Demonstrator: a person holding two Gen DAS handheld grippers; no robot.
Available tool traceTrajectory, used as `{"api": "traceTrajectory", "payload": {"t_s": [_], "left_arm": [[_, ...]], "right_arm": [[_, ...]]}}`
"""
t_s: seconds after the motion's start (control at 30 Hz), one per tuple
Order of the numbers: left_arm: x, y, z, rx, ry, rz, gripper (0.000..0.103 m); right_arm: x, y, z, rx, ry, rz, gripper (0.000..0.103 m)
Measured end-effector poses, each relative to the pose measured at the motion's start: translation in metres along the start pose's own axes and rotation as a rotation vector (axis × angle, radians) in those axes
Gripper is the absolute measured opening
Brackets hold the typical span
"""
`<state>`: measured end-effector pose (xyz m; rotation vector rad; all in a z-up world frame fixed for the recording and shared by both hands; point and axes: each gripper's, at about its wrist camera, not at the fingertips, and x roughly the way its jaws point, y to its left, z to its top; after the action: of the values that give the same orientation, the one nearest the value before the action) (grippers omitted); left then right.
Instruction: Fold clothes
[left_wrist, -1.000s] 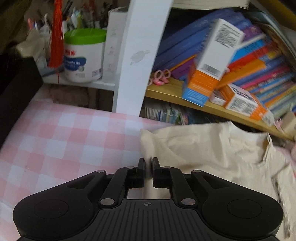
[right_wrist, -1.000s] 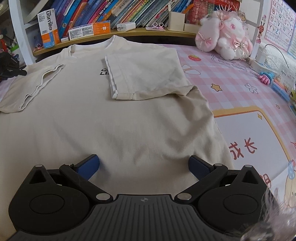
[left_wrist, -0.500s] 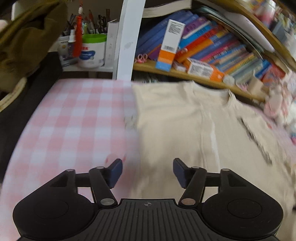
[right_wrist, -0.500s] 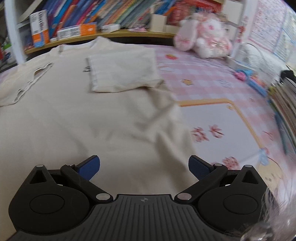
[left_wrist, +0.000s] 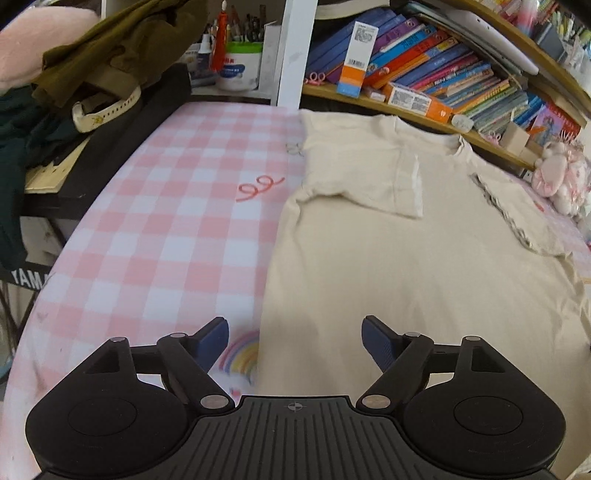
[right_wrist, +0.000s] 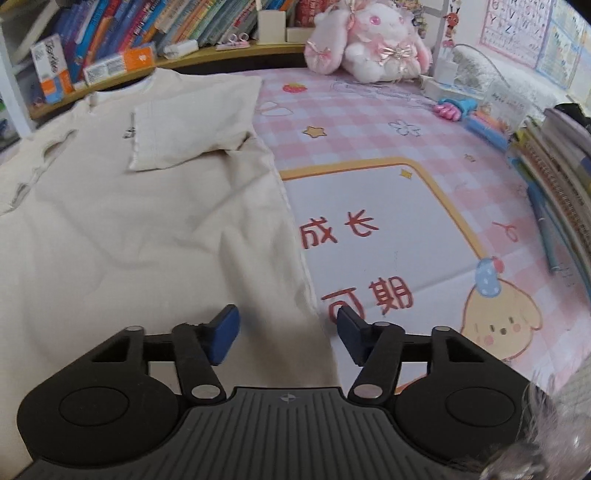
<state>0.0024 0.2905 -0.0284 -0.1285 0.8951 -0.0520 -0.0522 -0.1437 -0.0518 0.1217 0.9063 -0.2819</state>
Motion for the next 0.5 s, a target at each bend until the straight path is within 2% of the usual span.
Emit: {"api": "traceTrajectory", "payload": {"t_s": [0.1,0.2,0.33,0.5], "left_arm": [[-0.005,-0.003,-0.009,-0.014,0.0,0.025,0.081],[-0.006,-0.006,-0.017,-0.038,0.017,0.04,0.081],[-0.007,-0.015,-0.026,-0.033,0.029,0.045,0.081],[-0.01,-0.023,-0.034,-0.031,0.019,0.047,0.081]], "right_arm": [[-0.001,-0.003,-0.001,-0.014,-0.006,0.027,0.042],[-0.001,-0.005,-0.002,-0.028,-0.012,0.055,0.01],[-0.001,-0.009,-0.003,-0.05,-0.022,0.083,0.005],[0.004,-0.016,0.003,-0.063,-0.05,0.032,0.005]]}}
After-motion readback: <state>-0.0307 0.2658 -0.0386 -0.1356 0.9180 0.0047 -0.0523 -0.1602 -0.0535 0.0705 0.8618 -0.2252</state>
